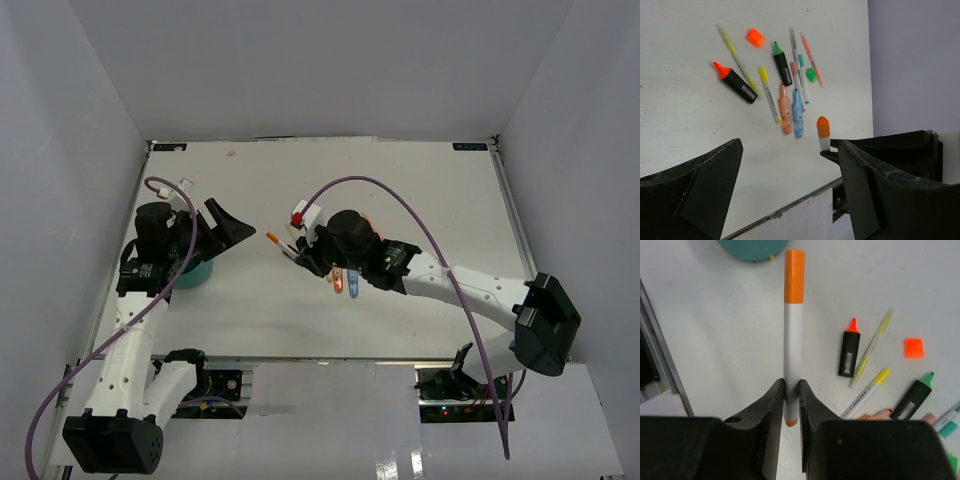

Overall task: Sort the stationery into containers
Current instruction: Pick up the pen from the center of the board.

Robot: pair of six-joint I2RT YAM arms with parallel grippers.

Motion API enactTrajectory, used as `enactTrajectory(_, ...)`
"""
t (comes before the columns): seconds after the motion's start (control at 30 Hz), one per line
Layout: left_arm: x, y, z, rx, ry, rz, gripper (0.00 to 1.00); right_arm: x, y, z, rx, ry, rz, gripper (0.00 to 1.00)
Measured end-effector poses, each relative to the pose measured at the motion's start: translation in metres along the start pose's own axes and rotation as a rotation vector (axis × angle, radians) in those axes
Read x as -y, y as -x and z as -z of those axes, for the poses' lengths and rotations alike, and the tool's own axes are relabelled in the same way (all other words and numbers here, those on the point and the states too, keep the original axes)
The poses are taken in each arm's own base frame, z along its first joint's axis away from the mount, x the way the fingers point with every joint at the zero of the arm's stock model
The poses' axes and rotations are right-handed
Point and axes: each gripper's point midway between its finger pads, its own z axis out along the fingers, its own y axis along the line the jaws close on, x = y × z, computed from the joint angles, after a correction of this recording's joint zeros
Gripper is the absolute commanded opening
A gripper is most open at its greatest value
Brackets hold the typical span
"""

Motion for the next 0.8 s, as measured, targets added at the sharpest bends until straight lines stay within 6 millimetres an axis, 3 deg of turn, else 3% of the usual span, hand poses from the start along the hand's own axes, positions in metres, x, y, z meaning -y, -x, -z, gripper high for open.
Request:
enactTrajectory(0.1,0.014,-0.009,-0.004,-0.030,-0.058,0.017,0.82,-0.004,0.013,0.009,0.084,0.012,-0.024,0.08)
enactTrajectory(0.33,0.047,-0.020,-0.011,-0.068,-0.161,0.008,0.75,-0.009,0.015,0.007,0.130,0.032,-0.067,0.08)
enactTrajectory(0.5,0.053,-0.032,-0.023,-0.107,-0.159,0.006,0.65,-0.013,0.022,0.007,0.164,0.053,-0.083,0.08)
enactTrajectory(0.7,0.051,-0.042,-0.038,-0.129,-0.121,0.004,0.43,-0.015,0.029,0.007,0.190,0.064,-0.085,0.08)
enactTrajectory(0.73,0.051,-0.042,-0.040,-0.128,-0.117,0.001,0.34,-0.015,0.030,0.007,0.193,0.064,-0.085,0.08)
enactTrajectory(0.8,0.053,-0.040,-0.042,-0.123,-0.113,-0.001,0.26,-0.015,0.031,0.007,0.196,0.064,-0.084,0.08)
